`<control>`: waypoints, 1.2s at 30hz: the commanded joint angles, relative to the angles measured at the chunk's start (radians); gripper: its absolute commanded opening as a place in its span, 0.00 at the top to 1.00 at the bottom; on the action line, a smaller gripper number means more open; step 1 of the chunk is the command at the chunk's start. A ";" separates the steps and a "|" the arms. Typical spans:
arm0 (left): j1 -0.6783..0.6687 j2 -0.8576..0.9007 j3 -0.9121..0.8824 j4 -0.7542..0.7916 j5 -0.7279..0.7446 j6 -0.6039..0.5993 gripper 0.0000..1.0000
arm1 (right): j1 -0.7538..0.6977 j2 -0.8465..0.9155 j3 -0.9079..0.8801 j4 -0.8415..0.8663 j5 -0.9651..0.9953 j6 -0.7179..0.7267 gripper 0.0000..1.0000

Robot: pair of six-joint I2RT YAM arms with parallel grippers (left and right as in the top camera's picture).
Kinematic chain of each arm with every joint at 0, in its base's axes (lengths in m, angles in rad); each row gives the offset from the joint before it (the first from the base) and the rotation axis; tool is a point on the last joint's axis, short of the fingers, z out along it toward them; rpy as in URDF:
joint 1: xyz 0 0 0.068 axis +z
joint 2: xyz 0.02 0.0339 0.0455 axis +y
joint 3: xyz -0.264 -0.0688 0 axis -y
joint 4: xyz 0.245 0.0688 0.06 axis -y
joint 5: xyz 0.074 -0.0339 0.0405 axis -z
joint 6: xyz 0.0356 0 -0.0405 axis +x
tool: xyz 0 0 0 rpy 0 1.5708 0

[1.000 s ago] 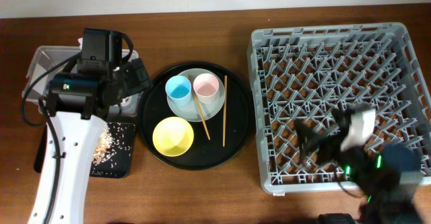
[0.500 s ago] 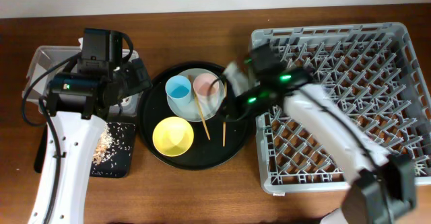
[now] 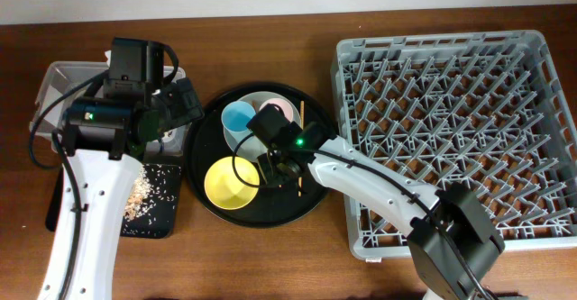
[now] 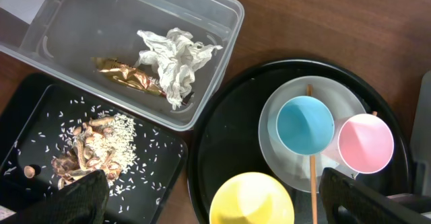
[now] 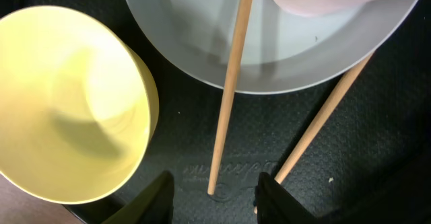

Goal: Sort waste into correct bins and load items into the dishwasher rack
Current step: 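Reach the right gripper to the wooden chopsticks and grasp them, then carry the chopsticks right and insert them into the dish rack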

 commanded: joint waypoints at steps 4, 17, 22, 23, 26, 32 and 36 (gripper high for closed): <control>0.002 0.002 0.005 -0.001 -0.004 0.008 0.01 | 0.010 0.006 -0.060 0.026 0.025 0.012 0.62; 0.002 0.002 0.005 -0.001 -0.004 0.008 0.01 | 0.010 0.047 -0.187 0.211 -0.028 0.012 0.81; 0.002 0.002 0.005 -0.001 -0.004 0.008 0.01 | 0.010 0.047 -0.187 0.208 -0.038 0.013 0.86; 0.002 0.002 0.005 -0.001 -0.004 0.008 0.01 | 0.010 0.046 -0.187 0.204 -0.044 0.013 0.90; 0.002 0.002 0.005 -0.001 -0.004 0.008 0.01 | 0.008 0.032 -0.159 0.179 -0.043 0.013 0.96; 0.002 0.002 0.005 -0.001 -0.004 0.008 0.01 | 0.008 -0.119 -0.041 0.031 -0.042 0.014 0.96; 0.002 0.002 0.005 -0.001 -0.004 0.008 0.01 | 0.007 -0.244 -0.037 -0.003 0.014 0.045 0.96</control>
